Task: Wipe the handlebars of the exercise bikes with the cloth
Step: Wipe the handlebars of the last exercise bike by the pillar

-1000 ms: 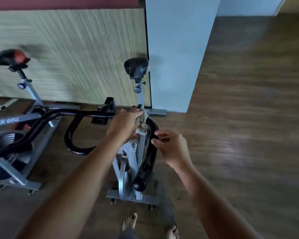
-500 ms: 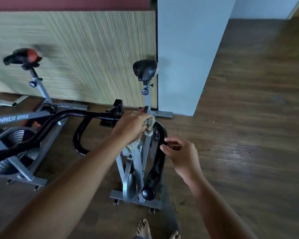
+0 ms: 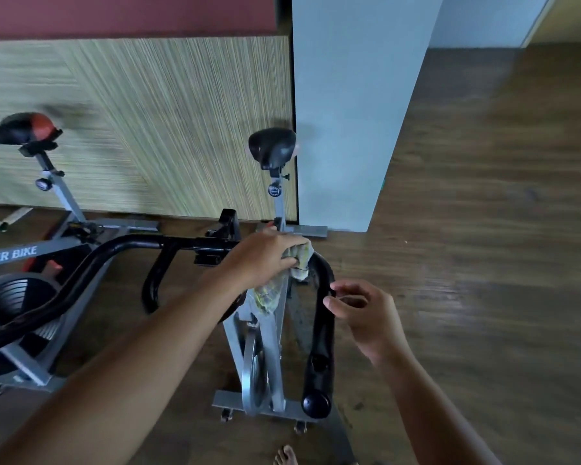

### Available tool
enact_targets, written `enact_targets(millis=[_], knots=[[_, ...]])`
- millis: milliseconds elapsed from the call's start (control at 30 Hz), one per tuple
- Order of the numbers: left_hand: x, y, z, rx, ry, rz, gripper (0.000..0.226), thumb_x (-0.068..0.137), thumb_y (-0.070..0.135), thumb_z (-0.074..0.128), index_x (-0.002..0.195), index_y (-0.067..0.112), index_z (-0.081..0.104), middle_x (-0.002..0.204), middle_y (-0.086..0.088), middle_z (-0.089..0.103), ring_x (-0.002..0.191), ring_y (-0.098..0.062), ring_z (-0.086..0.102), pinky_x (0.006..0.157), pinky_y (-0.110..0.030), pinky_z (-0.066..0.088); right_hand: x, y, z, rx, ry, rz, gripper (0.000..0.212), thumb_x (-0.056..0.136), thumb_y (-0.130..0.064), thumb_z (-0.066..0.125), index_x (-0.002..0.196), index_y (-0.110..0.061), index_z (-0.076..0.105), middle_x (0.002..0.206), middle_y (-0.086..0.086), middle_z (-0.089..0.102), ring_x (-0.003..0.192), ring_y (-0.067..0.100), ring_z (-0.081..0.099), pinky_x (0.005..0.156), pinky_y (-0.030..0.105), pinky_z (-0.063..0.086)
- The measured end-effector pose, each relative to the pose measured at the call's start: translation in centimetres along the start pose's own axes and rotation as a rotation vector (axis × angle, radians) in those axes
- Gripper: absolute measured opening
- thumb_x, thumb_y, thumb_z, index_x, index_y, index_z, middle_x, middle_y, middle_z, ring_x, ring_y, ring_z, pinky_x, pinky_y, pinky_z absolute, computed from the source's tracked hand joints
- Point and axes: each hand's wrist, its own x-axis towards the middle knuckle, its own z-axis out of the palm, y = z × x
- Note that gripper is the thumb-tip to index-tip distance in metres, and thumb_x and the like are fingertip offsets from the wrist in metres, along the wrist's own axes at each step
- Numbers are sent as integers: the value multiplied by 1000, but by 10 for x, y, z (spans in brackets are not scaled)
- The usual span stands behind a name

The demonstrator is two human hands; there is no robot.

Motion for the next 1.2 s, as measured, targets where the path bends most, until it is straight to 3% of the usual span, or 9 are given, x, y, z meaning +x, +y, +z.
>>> enact_targets(millis=[233, 333, 400, 533, 667, 800, 1000, 1133, 1200], knots=[[2, -12, -12, -40, 26, -149, 49, 88, 36, 74, 134, 23, 62, 120, -5, 72, 98, -17, 68, 82, -27, 50, 4, 2, -2, 62, -32, 25, 20, 77, -10, 84, 93, -18, 75, 79, -6, 76, 73, 5, 71, 64, 11, 49], [5, 10, -6, -72, 22, -140, 45, 91, 27, 72, 134, 21, 62, 92, -2, 71, 54, 5, 51, 54, -6, 37, 8, 3, -5, 78, -76, 23, 20, 76, -8, 85, 90, -18, 75, 78, -5, 76, 72, 6, 71, 64, 12, 49], [5, 22, 0, -115, 5, -150, 44, 92, 18, 70, 135, 20, 60, 79, 3, 64, 42, 11, 46, 48, -3, 36, 13, 3, -9, 53, -123, 16, 19, 77, -11, 85, 91, -20, 75, 80, -5, 76, 74, 6, 71, 65, 14, 50], [1, 37, 7, -183, 48, -197, 47, 90, 18, 72, 135, 24, 60, 113, -1, 72, 54, 18, 51, 53, -3, 37, 24, 2, -19, -78, -182, -29, 12, 82, -22, 81, 91, -26, 75, 82, -11, 75, 76, 2, 70, 68, 15, 51], [-6, 59, 11, -290, 193, -307, 38, 90, 15, 73, 125, 20, 57, 120, 17, 57, 101, 22, 45, 55, 4, 36, 40, -2, -28, -71, -232, -106, 8, 89, -22, 74, 96, -25, 73, 86, -11, 75, 81, 2, 70, 73, 20, 54], [-9, 66, 18, -421, 387, -480, 29, 82, 33, 80, 98, 28, 56, 103, 20, 68, 101, 13, 61, 78, 1, 39, 56, -14, -32, -5, -301, -217, 16, 91, -21, 70, 107, -23, 70, 96, -9, 74, 90, 2, 69, 79, 19, 53], [-5, 89, 6, -738, 582, -569, 21, 85, 45, 74, 94, 27, 67, 90, 8, 73, 83, -10, 69, 77, -31, 55, 72, -36, -33, 146, -521, -262, 37, 90, -16, 73, 126, -23, 63, 109, -5, 72, 100, 12, 70, 85, 24, 56], [-10, 96, 6, -1184, 507, -544, 15, 100, 16, 59, 109, 9, 69, 109, -11, 73, 101, -22, 71, 93, -38, 56, 80, -43, -33, 279, -517, -149, 34, 87, -14, 75, 117, -26, 65, 103, -3, 76, 94, 14, 73, 77, 28, 59], [-18, 94, 5, -1198, 459, -526, 22, 101, 9, 54, 119, 8, 67, 118, -11, 71, 111, -21, 68, 97, -34, 54, 84, -42, -30, 296, -526, -140, 30, 88, -11, 74, 114, -22, 66, 106, 0, 75, 96, 17, 73, 77, 27, 59]])
